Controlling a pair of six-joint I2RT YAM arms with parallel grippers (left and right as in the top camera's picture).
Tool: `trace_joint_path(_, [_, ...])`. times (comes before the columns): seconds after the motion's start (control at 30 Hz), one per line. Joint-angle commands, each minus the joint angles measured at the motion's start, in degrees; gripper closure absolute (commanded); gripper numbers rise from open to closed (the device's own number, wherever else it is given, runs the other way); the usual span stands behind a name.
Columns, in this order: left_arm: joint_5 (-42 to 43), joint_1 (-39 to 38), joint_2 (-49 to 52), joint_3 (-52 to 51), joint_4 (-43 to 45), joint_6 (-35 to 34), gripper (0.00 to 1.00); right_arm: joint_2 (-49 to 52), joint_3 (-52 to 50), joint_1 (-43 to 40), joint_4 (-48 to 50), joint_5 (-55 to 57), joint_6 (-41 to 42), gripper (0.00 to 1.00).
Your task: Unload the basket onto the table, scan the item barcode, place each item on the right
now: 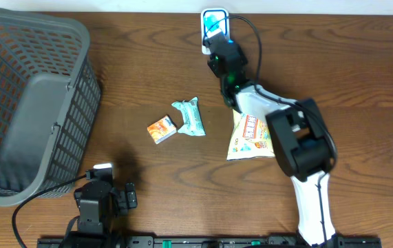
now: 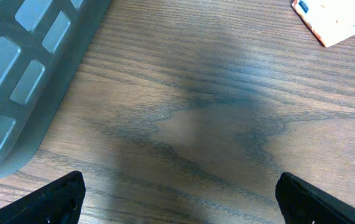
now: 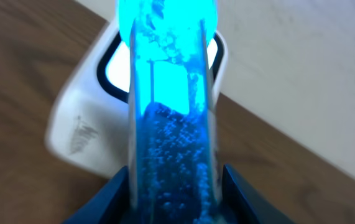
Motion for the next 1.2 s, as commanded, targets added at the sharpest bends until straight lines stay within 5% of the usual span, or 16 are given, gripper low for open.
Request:
trace_joint_path(0.0, [0.1, 0.1, 0.0, -0.3, -1.0, -0.3, 0.02, 0.6, 8.1, 1.6, 1.0, 8.6, -6.9, 0.66])
trace_joint_path(0.6, [0.1, 0.1, 0.0, -0.3, -1.0, -0.3, 0.02, 1.3, 11.9, 3.3, 0.6, 11.6, -13.7, 0.65])
trace_joint_path(0.7, [0.1, 0.1, 0.0, -0.3, -1.0, -0.3, 0.02, 1.3, 12.5, 3.3, 0.6, 17.4, -13.7, 0.71])
trace_joint_path(0.93, [0.1, 0.1, 0.0, -0.3, -1.0, -0.3, 0.02, 1.2, 13.3, -1.0, 0.3, 36.8, -16.8, 0.67])
trace_joint_path(1.17, [0.1, 0.1, 0.0, -0.3, -1.0, -0.3, 0.02, 1.2, 13.3, -12.5, -15.6, 47.5, -12.6, 0.69])
